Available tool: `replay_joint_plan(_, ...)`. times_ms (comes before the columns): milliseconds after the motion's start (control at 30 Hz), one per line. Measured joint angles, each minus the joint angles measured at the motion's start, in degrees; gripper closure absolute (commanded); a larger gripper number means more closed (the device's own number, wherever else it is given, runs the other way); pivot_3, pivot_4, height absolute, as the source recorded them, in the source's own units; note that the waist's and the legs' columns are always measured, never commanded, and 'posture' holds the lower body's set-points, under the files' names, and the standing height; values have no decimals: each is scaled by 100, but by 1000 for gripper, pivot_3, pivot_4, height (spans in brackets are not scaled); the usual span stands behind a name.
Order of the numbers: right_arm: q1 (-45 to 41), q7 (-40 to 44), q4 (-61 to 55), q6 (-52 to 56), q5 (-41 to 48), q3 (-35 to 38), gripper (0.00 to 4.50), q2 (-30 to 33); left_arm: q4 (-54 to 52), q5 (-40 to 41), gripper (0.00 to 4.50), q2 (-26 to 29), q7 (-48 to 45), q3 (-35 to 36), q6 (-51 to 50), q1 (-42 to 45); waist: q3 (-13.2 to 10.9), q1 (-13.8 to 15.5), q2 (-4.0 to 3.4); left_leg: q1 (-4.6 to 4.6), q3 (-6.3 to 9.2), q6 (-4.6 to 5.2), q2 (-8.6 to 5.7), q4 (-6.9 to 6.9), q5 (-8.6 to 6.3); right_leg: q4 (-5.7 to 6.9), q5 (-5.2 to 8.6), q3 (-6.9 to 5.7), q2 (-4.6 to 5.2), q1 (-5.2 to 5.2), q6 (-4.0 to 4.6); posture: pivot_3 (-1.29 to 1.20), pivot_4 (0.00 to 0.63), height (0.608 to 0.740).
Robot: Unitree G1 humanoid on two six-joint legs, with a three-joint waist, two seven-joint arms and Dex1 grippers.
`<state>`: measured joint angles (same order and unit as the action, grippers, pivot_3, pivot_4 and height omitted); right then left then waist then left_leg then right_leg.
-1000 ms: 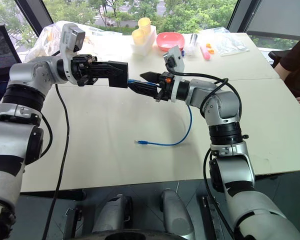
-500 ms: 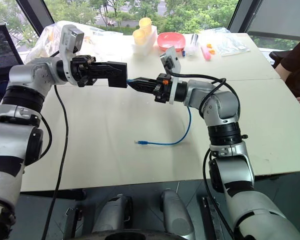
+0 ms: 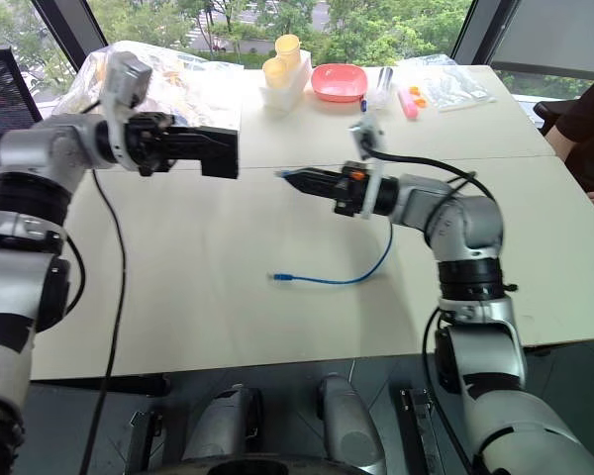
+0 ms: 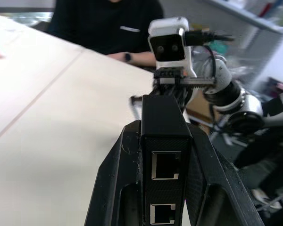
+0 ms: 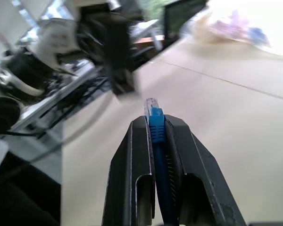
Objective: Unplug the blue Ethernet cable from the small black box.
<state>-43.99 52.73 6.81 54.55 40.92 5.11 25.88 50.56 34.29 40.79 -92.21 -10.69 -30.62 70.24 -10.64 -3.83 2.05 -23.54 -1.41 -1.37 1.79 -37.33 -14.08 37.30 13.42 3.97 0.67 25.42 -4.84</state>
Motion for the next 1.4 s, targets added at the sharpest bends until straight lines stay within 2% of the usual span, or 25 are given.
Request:
replay_joint_plan(200,155,-347,-209,-267,-176,0,4416,-11,-7,-110,3985,-102,1,65,66,-49,0,-6,0,2,-1,0,0,-4,0,2,0,0,-2,-1,0,0,150,740)
replay_joint_plan(300,100,-1137,652,-1521,-1438,-419,4416,-12,-95,-405,3985,-351,404,332,490,-169,1,1,1,3,-5,0,-2,-7,0,1,0,2,0,-2,0,0,150,740)
replay_joint_plan(367,99,-1460,1212,-2049,-1977,-638,4416,-32,-255,-525,3985,-472,637,399,641,-374,1,5,1,3,-7,0,-3,-7,0,1,0,6,2,-2,0,0,150,740)
replay_joint_plan(400,100,-1670,1607,-2412,-2284,-722,3585,-76,-426,-591,3985,-574,807,477,729,-576,1,4,0,2,-8,0,-3,-5,0,0,0,8,2,-1,0,0,150,740)
replay_joint_plan(433,110,-1874,2008,-2774,-2559,-773,3243,-128,-609,-645,3985,-688,983,517,752,-809,1,0,0,0,-11,0,-2,-3,0,0,0,11,3,2,-1,0,150,740)
replay_joint_plan(500,124,-2020,2406,-3177,-2808,-802,2220,-197,-859,-700,3985,-820,1246,581,751,-1114,0,-4,1,-7,-11,0,-2,-3,0,0,-1,11,2,9,-1,0,150,740)
replay_joint_plan(633,197,-2142,2423,-3656,-2974,-765,257,-235,-1482,-968,3985,-1123,2047,763,1181,-1631,1,-12,0,2,-11,0,2,0,0,3,-1,14,4,6,-1,0,150,740)
replay_joint_plan(833,722,-2169,922,-3187,-2587,-430,257,-391,-1777,-1447,3985,-1844,3574,949,1794,-2421,1,31,0,5,-8,0,2,-9,0,14,-2,14,6,0,-2,0,150,740)
replay_joint_plan(1000,1358,-2454,-401,-2560,-2301,-335,257,-538,-1244,-1937,3985,-2218,4708,1085,2680,-2603,2,125,1,10,-11,0,0,-11,0,13,-3,14,6,-3,-2,0,150,740)
replay_joint_plan(1067,1453,-2551,-629,-2430,-2266,-333,193,-585,-1075,-2007,2954,-2308,4908,1155,2780,-2627,2,141,1,9,-12,0,-2,-15,0,13,-3,14,6,-5,-3,0,150,740)
replay_joint_plan(1133,1480,-2639,-804,-2346,-2262,-332,193,-624,-902,-2030,2363,-2344,4975,1193,2893,-2626,3,143,2,9,-13,0,-3,-16,0,11,-3,14,5,-6,-4,0,150,740)
replay_joint_plan(1233,1504,-2705,-944,-2272,-2262,-332,193,-631,-710,-2036,912,-2345,4959,1233,2979,-2619,3,142,2,9,-12,0,-3,-16,0,9,-4,13,4,-8,-4,0,150,740)
replay_joint_plan(1300,1531,-2717,-947,-2262,-2266,-332,193,-629,-619,-2037,143,-2332,4950,1263,2991,-2586,3,140,2,9,-12,0,-3,-16,0,9,-4,13,3,-8,-4,0,150,740)
replay_joint_plan(1400,1612,-2740,-958,-2262,-2282,-342,193,-610,-616,-2053,62,-2236,4923,1267,2989,-2532,3,135,2,9,-12,0,-4,-15,0,8,-3,13,3,-8,-4,0,150,740)
